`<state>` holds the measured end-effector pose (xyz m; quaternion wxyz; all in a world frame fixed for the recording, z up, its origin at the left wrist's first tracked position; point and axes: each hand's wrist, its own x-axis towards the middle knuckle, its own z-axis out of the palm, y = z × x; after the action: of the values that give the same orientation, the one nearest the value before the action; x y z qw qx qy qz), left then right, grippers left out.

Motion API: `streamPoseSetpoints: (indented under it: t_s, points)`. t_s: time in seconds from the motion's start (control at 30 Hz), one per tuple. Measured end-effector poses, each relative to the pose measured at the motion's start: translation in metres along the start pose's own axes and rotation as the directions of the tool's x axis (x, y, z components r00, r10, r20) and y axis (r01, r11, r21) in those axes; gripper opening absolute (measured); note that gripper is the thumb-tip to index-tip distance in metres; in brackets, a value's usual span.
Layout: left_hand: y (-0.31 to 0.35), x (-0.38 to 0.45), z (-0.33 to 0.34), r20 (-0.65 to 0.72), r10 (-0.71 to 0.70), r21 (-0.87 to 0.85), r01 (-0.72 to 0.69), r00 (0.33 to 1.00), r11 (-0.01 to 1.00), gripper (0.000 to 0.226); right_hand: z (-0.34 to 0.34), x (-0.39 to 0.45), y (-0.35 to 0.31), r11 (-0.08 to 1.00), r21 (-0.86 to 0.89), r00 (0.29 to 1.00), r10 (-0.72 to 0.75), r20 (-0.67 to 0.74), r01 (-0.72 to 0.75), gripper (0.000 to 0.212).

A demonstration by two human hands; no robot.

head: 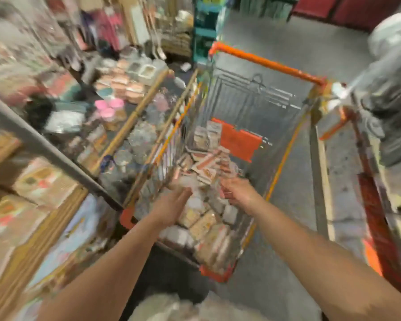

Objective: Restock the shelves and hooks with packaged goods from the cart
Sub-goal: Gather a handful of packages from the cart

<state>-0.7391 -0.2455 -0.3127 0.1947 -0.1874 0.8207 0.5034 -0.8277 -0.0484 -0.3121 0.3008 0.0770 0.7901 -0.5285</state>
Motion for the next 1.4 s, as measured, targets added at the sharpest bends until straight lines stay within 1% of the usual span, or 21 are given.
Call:
streamPoseSetpoints:
  t_s: [0.07,0.13,0.23,0.27,0.37,0.47,0.53,0.6,0.63,0.7,0.8,0.87,0.93,1.03,1.1,1.17,1.2,1.27,1.33,1.37,1.4]
  points:
    - [-0.019,0.015,0.021,0.080,-0.071,0.095,0.064,0.994,0.993,0.057,-0.012,0.009,0.021,0.996,-0.043,0.997,0.083,-0.006,-0.083,0.031]
    - [-0.037,0.031,0.031,0.177,-0.154,0.204,0.117,0.972,0.972,0.067,-0.013,0.021,0.043,0.981,-0.110,0.986,0.162,0.024,-0.159,0.030]
    - [-0.052,0.055,0.038,0.270,-0.242,0.224,0.183,0.932,0.957,0.083,-0.007,0.040,0.064,0.962,-0.138,0.965,0.248,0.083,-0.236,0.026]
    - [-0.055,0.063,0.038,0.299,-0.265,0.220,0.204,0.917,0.954,0.083,-0.004,0.049,0.073,0.950,-0.157,0.954,0.286,0.089,-0.271,0.025]
    - [-0.058,0.085,0.042,0.388,-0.263,0.206,0.195,0.883,0.959,0.059,0.005,0.072,0.090,0.895,-0.200,0.902,0.423,0.090,-0.399,0.022]
    - [-0.056,0.096,0.044,0.414,-0.278,0.236,0.193,0.867,0.952,0.052,0.008,0.090,0.108,0.809,-0.160,0.814,0.579,0.046,-0.566,0.058]
    - [-0.061,0.100,0.047,0.436,-0.343,0.229,0.266,0.832,0.936,0.053,0.011,0.094,0.115,0.754,-0.234,0.769,0.638,0.036,-0.614,0.061]
    - [-0.070,0.102,0.050,0.456,-0.393,0.232,0.320,0.798,0.919,0.057,0.016,0.096,0.126,0.711,-0.362,0.747,0.662,0.057,-0.603,0.059]
    - [-0.074,0.103,0.051,0.463,-0.412,0.237,0.338,0.785,0.911,0.057,0.020,0.096,0.129,0.704,-0.412,0.753,0.655,0.063,-0.578,0.053]
    - [-0.078,0.104,0.053,0.468,-0.439,0.235,0.371,0.767,0.898,0.057,0.028,0.100,0.137,0.697,-0.484,0.781,0.623,0.044,-0.529,0.042]
    - [-0.081,0.101,0.057,0.437,-0.480,0.208,0.434,0.761,0.877,0.054,0.033,0.098,0.140,0.697,-0.596,0.823,0.558,0.103,-0.398,0.033]
    - [-0.083,0.101,0.059,0.432,-0.482,0.170,0.457,0.762,0.873,0.050,0.038,0.096,0.143,0.708,-0.616,0.845,0.520,0.124,-0.345,0.033]
    - [-0.082,0.101,0.062,0.438,-0.490,0.153,0.475,0.754,0.867,0.052,0.042,0.097,0.147,0.696,-0.625,0.851,0.517,0.095,-0.353,0.034]
    - [-0.080,0.103,0.067,0.447,-0.504,0.129,0.504,0.739,0.854,0.054,0.041,0.103,0.148,0.654,-0.670,0.825,0.554,0.107,-0.352,0.041]
    - [-0.078,0.105,0.070,0.449,-0.513,0.086,0.536,0.731,0.840,0.055,0.034,0.106,0.147,0.702,-0.566,0.800,0.588,0.118,-0.432,0.033]
    - [-0.078,0.105,0.073,0.442,-0.505,0.048,0.542,0.742,0.839,0.053,0.027,0.105,0.142,0.753,-0.390,0.786,0.609,0.106,-0.530,0.021]
    - [-0.077,0.104,0.075,0.433,-0.499,0.012,0.548,0.751,0.836,0.051,0.024,0.104,0.142,0.767,-0.290,0.779,0.619,0.099,-0.572,0.023]
    - [-0.082,0.103,0.077,0.390,-0.493,-0.126,0.575,0.778,0.808,0.052,0.021,0.102,0.138,0.795,-0.093,0.785,0.606,0.128,-0.599,0.039]
    - [-0.088,0.105,0.073,0.315,-0.528,-0.285,0.609,0.789,0.740,0.074,0.022,0.102,0.130,0.801,0.074,0.798,0.577,0.174,-0.595,0.047]
    - [-0.089,0.107,0.070,0.276,-0.571,-0.342,0.634,0.773,0.694,0.083,0.024,0.103,0.125,0.786,0.166,0.801,0.565,0.196,-0.595,0.043]
    - [-0.093,0.110,0.068,0.261,-0.618,-0.390,0.666,0.742,0.635,0.086,0.025,0.103,0.118,0.761,0.249,0.800,0.558,0.220,-0.599,0.038]
